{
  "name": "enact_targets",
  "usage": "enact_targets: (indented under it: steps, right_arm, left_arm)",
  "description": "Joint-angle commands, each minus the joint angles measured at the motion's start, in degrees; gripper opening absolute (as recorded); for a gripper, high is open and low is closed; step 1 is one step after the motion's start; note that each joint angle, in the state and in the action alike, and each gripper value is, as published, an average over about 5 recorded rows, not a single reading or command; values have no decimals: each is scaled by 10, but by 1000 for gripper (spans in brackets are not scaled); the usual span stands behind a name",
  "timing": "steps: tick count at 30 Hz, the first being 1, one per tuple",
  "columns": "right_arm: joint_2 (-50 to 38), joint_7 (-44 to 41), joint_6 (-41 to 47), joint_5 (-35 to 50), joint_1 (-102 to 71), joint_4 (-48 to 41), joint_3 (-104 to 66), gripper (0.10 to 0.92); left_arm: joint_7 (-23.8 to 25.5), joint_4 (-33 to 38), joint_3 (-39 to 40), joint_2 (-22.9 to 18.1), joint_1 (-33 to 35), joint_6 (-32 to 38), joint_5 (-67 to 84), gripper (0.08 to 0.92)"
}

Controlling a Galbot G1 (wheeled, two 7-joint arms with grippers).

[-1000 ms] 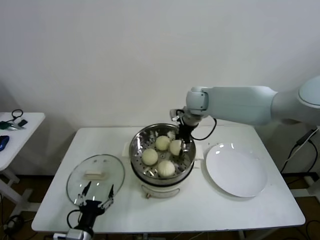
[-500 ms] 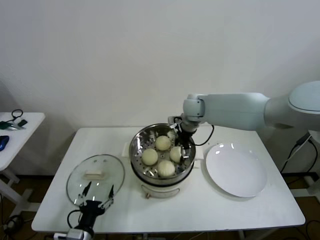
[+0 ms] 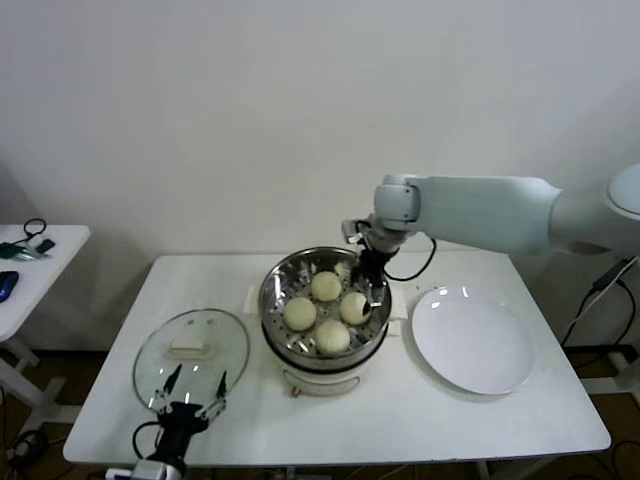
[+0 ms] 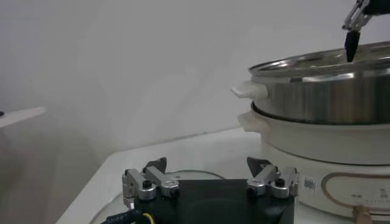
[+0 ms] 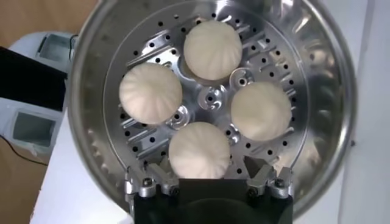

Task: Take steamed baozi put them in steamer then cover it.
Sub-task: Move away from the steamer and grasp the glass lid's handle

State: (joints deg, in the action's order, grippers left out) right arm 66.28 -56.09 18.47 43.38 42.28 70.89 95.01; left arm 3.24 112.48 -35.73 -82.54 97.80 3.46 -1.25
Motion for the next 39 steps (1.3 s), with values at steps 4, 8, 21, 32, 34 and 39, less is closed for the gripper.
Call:
enact_targets:
  steps: [4, 8, 21, 32, 34, 39]
  right_arm:
    - [-123, 48, -80, 4, 6, 38, -66, 823]
    - [-178, 136, -150, 36, -10, 61, -92, 823]
    - [-392, 327, -274, 32, -344, 174, -408, 823]
    - [-409, 418, -300, 10, -786, 230, -854, 823]
    - [-392, 423, -302, 1, -848, 234, -923, 823]
    - [-329, 426, -283, -18, -987, 248, -1081, 823]
  left_arm:
    - [-3, 5, 1, 0, -3, -1, -3, 823]
    - [-23, 9, 5, -2, -12, 3, 0, 823]
    - [-45, 5, 4, 0, -28, 16, -52, 823]
    - [-60, 26, -13, 0, -22, 18, -142, 823]
    - [-50, 35, -19, 1, -18, 16, -169, 823]
    - [-48, 49, -28, 0, -15, -6, -252, 823]
